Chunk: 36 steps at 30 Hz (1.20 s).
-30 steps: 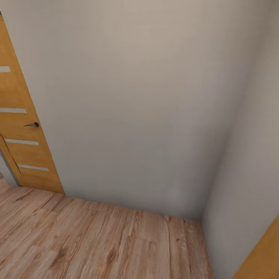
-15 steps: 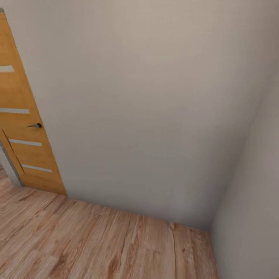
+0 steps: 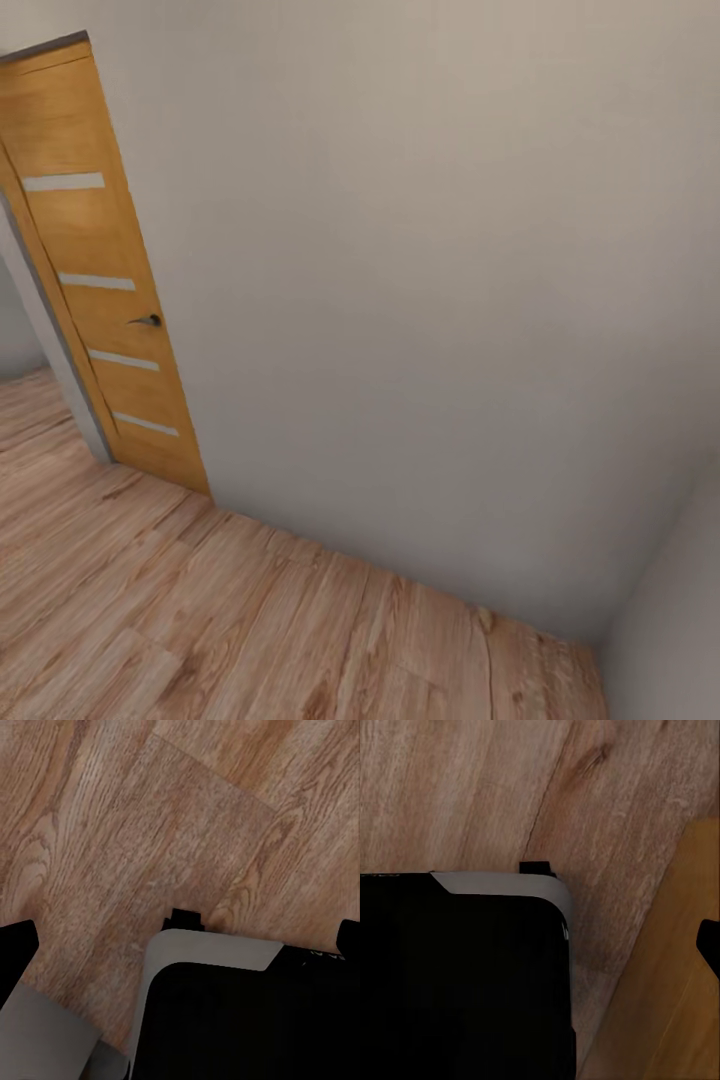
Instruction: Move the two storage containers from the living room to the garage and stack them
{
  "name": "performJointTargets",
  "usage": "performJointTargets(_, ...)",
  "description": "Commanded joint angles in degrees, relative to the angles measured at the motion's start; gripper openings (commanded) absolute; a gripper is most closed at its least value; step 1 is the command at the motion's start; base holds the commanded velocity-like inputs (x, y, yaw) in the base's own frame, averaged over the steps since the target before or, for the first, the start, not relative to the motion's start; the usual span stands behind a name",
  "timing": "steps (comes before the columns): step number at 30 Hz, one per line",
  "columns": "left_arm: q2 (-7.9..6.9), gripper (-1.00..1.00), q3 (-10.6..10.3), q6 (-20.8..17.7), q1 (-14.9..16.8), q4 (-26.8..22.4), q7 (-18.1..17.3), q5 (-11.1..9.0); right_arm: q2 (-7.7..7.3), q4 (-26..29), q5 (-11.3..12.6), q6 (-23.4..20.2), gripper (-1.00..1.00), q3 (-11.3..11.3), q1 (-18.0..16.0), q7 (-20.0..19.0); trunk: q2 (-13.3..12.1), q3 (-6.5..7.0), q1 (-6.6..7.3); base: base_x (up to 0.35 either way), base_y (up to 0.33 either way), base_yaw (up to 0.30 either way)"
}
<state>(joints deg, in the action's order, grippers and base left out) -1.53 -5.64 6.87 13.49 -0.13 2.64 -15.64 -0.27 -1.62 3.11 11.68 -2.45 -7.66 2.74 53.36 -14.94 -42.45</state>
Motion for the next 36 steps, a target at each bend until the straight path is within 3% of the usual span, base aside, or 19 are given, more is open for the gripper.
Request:
performJointTargets(1, 0.02, 1.0, -0.5, 0.16, 0.05, 0.04, 0.12, -0.45, 0.01, -0.18, 0.32, 0.35, 1.0, -0.27, -0.07, 0.07, 0.04, -0.07, -0.03, 0.212, 0.0, 0.271)
performJointTargets(36, -0.06, 1.0, -0.44, 0.25, 0.05, 0.04, 0.32, -0.45, 0.12, -0.18, 0.32, 0.11, 1.0, -0.32, -0.07, 0.49, 0.04, -0.07, -0.03, 0.18, 0.0, 0.272)
